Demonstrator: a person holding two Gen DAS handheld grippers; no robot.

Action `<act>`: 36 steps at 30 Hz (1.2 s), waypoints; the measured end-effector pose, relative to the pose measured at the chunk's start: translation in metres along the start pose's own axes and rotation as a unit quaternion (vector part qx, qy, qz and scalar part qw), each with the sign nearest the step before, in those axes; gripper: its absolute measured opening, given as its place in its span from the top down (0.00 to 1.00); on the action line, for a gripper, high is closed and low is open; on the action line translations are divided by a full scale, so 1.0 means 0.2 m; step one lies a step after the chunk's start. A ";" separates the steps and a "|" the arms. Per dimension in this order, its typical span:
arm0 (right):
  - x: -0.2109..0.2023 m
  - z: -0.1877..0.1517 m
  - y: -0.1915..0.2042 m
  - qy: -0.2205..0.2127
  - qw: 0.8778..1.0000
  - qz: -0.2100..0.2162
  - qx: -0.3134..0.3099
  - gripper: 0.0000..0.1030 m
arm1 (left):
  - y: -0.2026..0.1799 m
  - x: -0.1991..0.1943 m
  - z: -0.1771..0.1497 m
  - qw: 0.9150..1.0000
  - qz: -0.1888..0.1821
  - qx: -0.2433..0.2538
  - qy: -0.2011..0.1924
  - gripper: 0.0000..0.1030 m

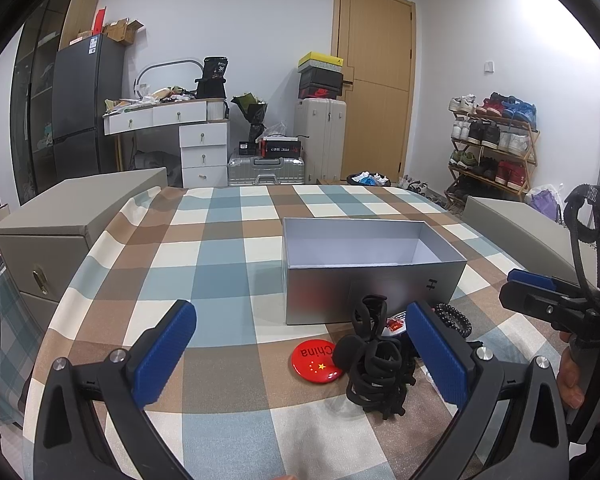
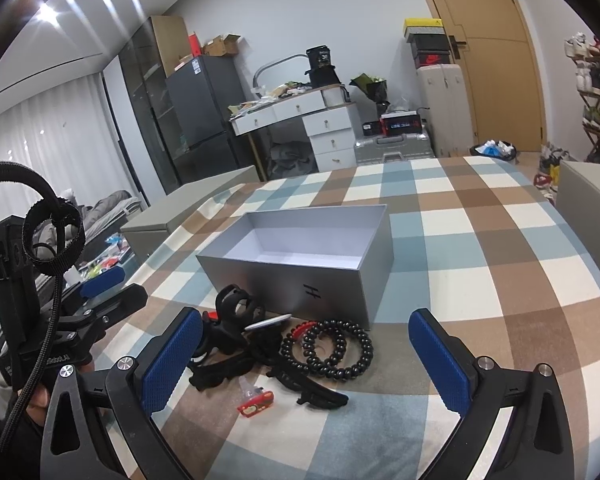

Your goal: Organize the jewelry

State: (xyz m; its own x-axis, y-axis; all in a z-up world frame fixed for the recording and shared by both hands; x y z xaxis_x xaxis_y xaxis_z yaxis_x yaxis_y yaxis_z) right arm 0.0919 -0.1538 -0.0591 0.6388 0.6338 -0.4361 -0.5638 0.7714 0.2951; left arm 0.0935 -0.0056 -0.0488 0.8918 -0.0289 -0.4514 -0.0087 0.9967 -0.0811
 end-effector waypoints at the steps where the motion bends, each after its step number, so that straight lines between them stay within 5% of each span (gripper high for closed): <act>1: 0.00 0.00 0.00 0.001 1.000 0.001 0.000 0.00 | 0.00 0.00 0.00 1.000 0.000 0.000 0.001 0.01; 14: 0.03 -0.02 -0.05 0.023 0.999 -0.025 0.014 0.00 | 0.01 0.04 -0.01 1.000 0.014 0.003 0.022 0.01; 23: 0.08 -0.12 -0.05 0.097 0.995 -0.028 0.019 0.00 | -0.02 0.08 -0.08 0.997 0.004 0.014 0.071 0.01; 30: 0.11 -0.20 -0.02 0.136 0.990 -0.012 0.013 0.19 | -0.06 0.07 -0.11 0.996 -0.009 0.022 0.087 0.01; 36: 0.10 -0.23 -0.01 0.143 0.990 -0.011 0.012 0.20 | -0.07 0.07 -0.11 0.996 -0.015 0.028 0.081 0.01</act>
State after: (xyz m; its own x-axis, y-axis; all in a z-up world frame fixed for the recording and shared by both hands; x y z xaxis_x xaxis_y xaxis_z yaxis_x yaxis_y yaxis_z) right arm 0.0818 -0.1454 -0.1074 0.4752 0.5767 -0.6645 -0.5357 0.7888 0.3015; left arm 0.0960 -0.0218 -0.0725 0.8060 -0.0662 -0.5882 0.0457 0.9977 -0.0498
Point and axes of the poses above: each gripper's, at about its wrist camera, not at the fingertips, and x roughly the way its jaws point, y to its left, z to its top, the point moved 10 cm from there along x, roughly the way its jaws point, and after that the axes turned 1 degree about -z, right-handed, at the moved point
